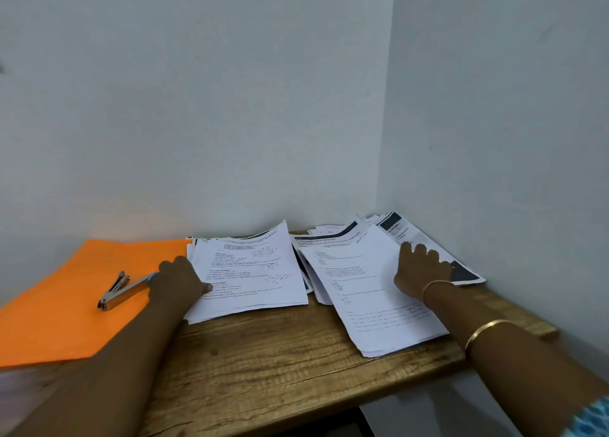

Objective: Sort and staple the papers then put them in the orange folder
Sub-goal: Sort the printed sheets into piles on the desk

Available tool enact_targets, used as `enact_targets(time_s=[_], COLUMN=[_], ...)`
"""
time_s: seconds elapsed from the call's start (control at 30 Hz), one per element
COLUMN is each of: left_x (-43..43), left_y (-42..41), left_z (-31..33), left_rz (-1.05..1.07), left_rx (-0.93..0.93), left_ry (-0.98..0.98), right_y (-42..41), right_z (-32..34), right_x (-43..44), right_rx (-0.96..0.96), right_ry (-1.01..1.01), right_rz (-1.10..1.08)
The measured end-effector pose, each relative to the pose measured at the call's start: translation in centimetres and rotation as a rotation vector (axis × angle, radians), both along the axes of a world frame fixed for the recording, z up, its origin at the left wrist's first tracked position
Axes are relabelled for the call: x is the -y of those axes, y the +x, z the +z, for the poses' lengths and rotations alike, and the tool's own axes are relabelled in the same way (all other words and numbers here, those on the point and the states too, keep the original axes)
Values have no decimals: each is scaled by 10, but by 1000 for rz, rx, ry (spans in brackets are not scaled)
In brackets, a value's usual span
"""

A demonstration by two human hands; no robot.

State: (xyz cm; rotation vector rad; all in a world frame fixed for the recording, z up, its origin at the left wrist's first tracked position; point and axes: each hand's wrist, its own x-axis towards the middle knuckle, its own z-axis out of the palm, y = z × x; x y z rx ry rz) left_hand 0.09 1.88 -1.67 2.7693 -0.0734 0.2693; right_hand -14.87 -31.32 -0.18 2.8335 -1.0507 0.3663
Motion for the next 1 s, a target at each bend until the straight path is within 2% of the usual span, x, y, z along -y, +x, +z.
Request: enact_targets(time_s=[0.1, 0.2, 0.37, 0.53, 0.67, 0.73, 0.87, 1.0], left_x=[-2, -6, -10, -9, -7, -6, -2, 6], left_y=[2, 4, -3, -9, -11, -11, -10, -12], left_z=[0, 2, 9, 20, 25, 27, 30, 32], left_rz=[-10, -16, 36, 43, 32, 45, 69, 19], left_rx=[82, 150, 240, 379, 447, 419, 345, 296], left_ry=[-92, -93, -104, -259, -453, -559, -701, -799], right_y=[6, 18, 42, 59, 72, 78, 86, 86], right_z=[2, 3, 5, 15, 24, 25, 28, 30], right_x=[-13, -33, -73, -107, -125, -129, -132, -122], right_rx=[19, 80, 161, 222, 276, 284, 335, 388], right_ry=[-119, -163, 8, 370, 643, 785, 1260, 1527], right_rz=[60, 193, 402, 582, 620, 621, 550, 496])
